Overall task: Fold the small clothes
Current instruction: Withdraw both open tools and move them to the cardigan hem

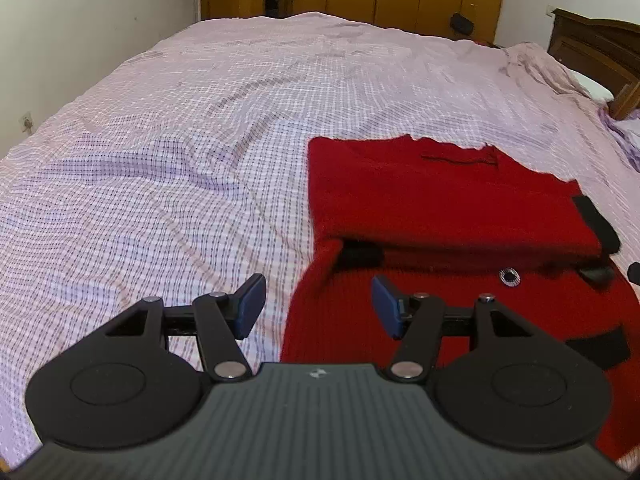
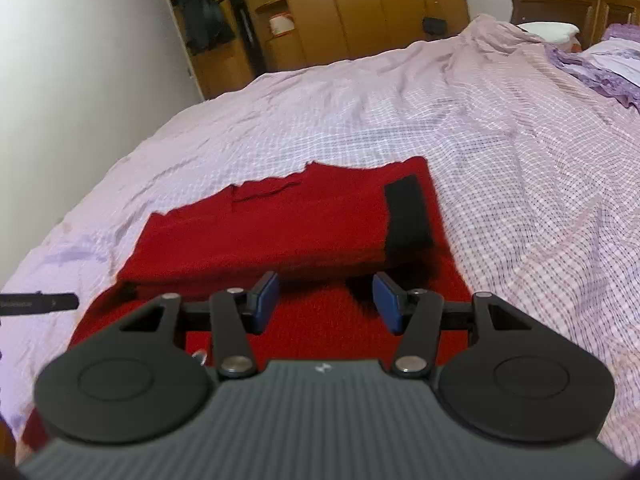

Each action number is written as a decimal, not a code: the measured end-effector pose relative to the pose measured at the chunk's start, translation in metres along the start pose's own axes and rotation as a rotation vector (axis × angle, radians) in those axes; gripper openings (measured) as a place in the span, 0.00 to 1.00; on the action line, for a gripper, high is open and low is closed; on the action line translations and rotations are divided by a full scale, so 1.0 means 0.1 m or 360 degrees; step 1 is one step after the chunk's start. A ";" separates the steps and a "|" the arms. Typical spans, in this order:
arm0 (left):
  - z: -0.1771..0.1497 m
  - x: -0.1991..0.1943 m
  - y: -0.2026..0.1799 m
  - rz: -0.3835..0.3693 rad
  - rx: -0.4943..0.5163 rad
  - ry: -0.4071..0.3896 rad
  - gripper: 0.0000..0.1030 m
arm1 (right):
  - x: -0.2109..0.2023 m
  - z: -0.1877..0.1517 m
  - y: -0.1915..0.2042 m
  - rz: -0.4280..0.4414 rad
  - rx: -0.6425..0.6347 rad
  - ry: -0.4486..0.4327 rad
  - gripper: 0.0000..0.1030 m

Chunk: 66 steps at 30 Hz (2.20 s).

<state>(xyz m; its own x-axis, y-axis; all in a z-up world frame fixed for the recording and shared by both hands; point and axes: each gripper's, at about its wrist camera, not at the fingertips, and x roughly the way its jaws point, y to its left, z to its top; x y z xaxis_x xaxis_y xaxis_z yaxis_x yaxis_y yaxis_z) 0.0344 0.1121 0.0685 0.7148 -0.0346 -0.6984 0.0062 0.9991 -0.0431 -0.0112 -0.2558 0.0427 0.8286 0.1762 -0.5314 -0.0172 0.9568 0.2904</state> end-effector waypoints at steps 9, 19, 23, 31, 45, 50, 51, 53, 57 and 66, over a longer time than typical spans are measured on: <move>-0.28 -0.31 -0.05 -0.0062 0.0076 0.0034 0.62 | -0.27 -0.21 0.12 -0.0008 -0.0132 0.0092 0.54; -0.61 -0.45 -0.30 -0.0176 0.0230 0.0108 0.63 | -0.38 -0.53 0.34 0.0017 -0.0393 0.0275 0.53; -0.69 -0.47 -0.34 -0.0212 0.0268 0.0127 0.63 | -0.46 -0.61 0.41 0.0031 -0.0492 0.0317 0.53; -0.84 -0.48 -0.39 -0.0236 0.0296 0.0174 0.63 | -0.55 -0.81 0.48 0.0039 -0.0639 0.0379 0.66; -1.08 -0.56 -0.38 -0.0252 0.0307 0.0237 0.63 | -0.63 -1.22 0.72 0.0041 -0.0910 0.0424 0.68; -1.14 -0.57 -0.35 -0.0251 0.0292 0.0248 0.63 | -0.60 -1.42 0.86 -0.0061 -0.1160 0.0344 0.76; -1.14 -0.58 -0.34 -0.0251 0.0289 0.0247 0.63 | -0.58 -1.45 0.88 -0.0081 -0.1194 0.0336 0.77; -1.15 -0.59 -0.33 -0.0254 0.0279 0.0246 0.63 | -0.55 -1.50 0.91 -0.0100 -0.1253 0.0326 0.77; -1.18 -0.61 -0.31 -0.0259 0.0269 0.0242 0.63 | -0.49 -1.51 0.92 -0.0131 -0.1244 0.0292 0.77; -1.21 -0.69 -0.41 -0.0308 0.0352 0.0232 0.63 | -0.38 -1.37 0.86 -0.0154 -0.1056 0.0194 0.77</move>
<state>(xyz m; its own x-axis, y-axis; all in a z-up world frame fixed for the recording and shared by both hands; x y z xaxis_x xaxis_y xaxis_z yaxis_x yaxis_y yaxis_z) -0.0999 0.0701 0.0321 0.5779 -0.2121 -0.7881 0.2953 0.9545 -0.0403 -0.1210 -0.1487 -0.0214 0.7756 0.0701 -0.6273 -0.3177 0.9021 -0.2920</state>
